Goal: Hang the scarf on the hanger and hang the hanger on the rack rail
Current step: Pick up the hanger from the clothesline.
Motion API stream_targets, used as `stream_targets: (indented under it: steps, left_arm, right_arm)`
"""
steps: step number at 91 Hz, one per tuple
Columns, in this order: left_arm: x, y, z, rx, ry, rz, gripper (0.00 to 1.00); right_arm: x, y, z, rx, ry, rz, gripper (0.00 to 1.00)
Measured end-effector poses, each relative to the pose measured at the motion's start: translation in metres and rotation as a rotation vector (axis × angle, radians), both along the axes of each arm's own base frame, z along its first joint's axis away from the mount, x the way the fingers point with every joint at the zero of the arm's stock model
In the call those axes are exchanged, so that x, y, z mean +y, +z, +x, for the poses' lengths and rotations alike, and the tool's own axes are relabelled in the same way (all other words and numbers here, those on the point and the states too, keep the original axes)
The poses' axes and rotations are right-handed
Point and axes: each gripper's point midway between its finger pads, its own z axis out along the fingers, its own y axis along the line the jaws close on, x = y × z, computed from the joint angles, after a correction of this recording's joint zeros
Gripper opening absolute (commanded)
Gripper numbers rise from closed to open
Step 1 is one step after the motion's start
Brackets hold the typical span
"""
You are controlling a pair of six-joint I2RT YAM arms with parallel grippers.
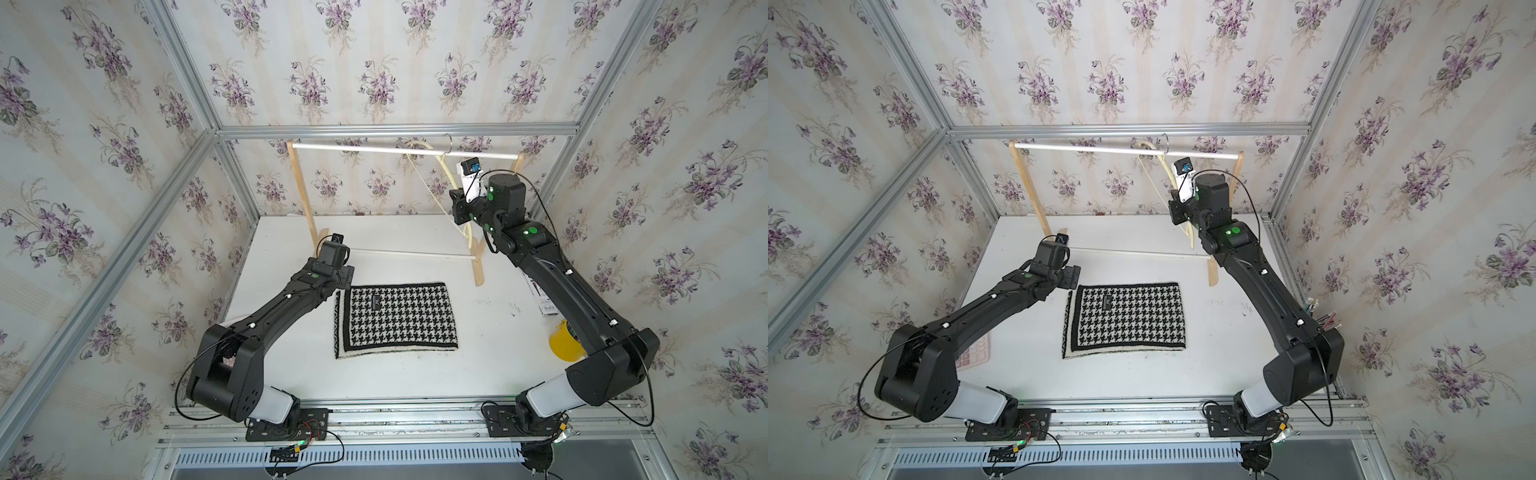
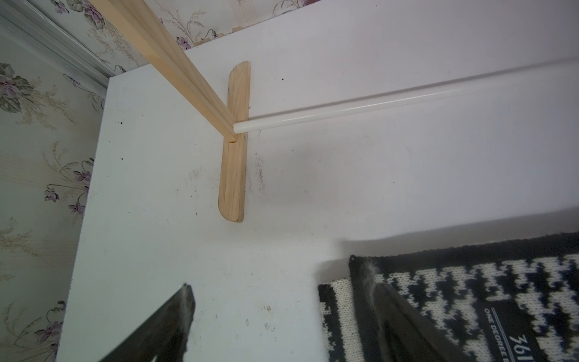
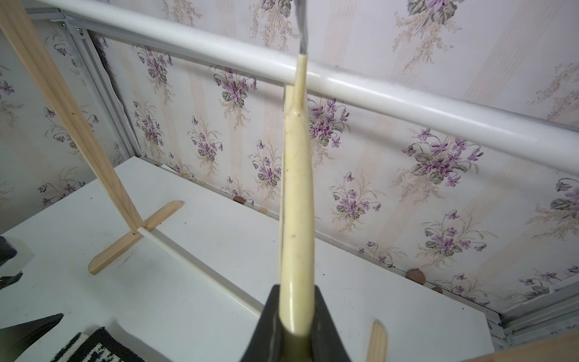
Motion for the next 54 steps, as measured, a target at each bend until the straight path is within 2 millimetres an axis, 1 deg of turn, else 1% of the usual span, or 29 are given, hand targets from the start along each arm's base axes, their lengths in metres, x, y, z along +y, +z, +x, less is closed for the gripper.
stream_targets:
  steps: [7,15,24,30,37,44,54]
  left_arm:
    - [-0.002,0.005,0.002,-0.01,-0.004,-0.004,0.91]
    - [-0.006,0.014,0.004,-0.024,-0.01,-0.01,0.91]
    - [-0.01,0.028,0.002,-0.044,-0.017,-0.022,0.91]
    - [-0.012,0.038,-0.001,-0.055,-0.021,-0.037,0.91]
    - [-0.017,0.054,-0.009,-0.068,-0.027,-0.071,0.9]
    - [-0.023,0.075,-0.018,-0.095,-0.034,-0.131,0.89]
    - [-0.03,0.094,-0.034,-0.111,-0.047,-0.226,0.88]
  right_arm:
    - [0.0,-0.009,-0.004,0.011,0.001,0.002,0.0]
    - [0.0,-0.027,-0.01,0.047,0.001,0.005,0.0]
    - [0.001,-0.047,-0.018,0.081,0.002,0.012,0.0]
    - [0.006,-0.058,-0.025,0.098,0.015,0.011,0.0]
    - [0.014,-0.072,-0.036,0.121,0.032,0.015,0.0]
    - [0.024,-0.084,-0.049,0.138,0.056,0.002,0.0]
    - [0.041,-0.093,-0.069,0.141,0.091,-0.018,0.0]
